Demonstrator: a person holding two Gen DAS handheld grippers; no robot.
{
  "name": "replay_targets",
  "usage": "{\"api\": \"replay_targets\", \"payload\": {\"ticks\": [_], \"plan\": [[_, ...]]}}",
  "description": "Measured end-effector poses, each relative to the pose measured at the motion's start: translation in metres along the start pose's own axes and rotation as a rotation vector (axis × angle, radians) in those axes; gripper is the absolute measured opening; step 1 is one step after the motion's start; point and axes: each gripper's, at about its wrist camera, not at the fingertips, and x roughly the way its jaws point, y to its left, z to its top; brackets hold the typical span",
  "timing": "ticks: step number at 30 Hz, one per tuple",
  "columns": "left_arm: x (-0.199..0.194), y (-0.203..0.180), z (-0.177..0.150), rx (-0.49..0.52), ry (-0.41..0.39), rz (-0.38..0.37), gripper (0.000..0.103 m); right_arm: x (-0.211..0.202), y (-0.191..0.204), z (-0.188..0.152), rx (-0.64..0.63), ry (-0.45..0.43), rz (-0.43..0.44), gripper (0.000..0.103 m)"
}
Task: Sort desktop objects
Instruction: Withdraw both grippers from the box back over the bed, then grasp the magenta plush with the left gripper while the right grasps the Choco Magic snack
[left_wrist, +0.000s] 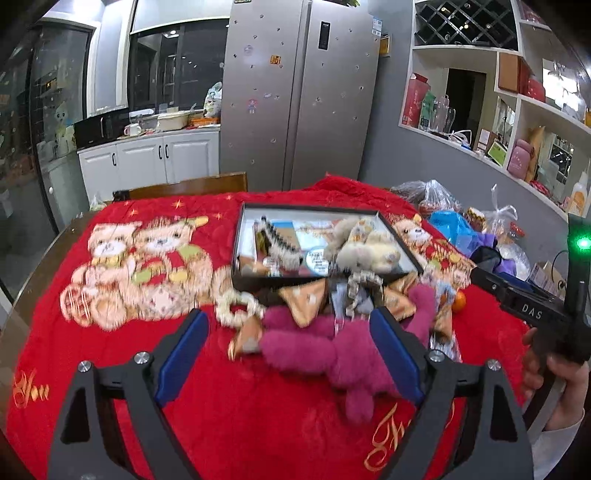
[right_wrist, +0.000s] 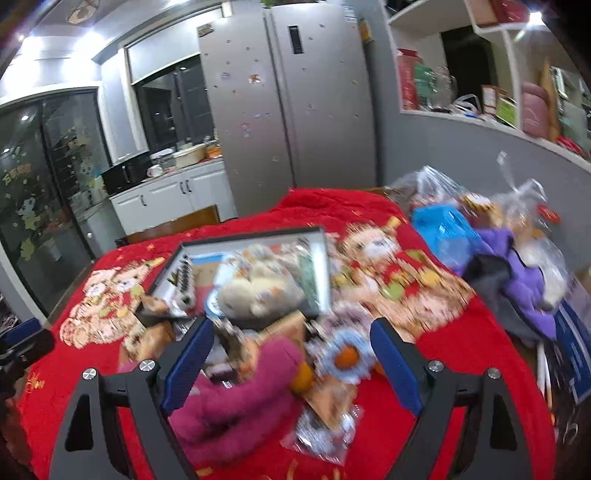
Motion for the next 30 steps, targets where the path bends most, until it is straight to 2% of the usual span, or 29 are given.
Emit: {"api": "replay_targets", "payload": {"ticks": [6,13,25,30], "plan": [[0.025,-0.006,-0.034,-0.035,0.080,-0.039,0.090,0.010,-0.020,-0.032,0.042,0.064,-0.024,0.089],[0.044,-0.019,-0.040,-0.050,0.108,-0.074,0.090,0.018,-0.023,-0.038,0.039,0.090,-0.012,0.089],[0.086,-0.048,-0.049,-0.006,0.197,-0.089,0.090,0.032,-0.026,-0.043,0.026,0.120,-0.019,0.089],[0.098,-0.057,-0.049,-0.002,0.207,-0.109,0.090,0.039,-0.027,-0.046,0.024,0.134,-0.016,0.089]]}}
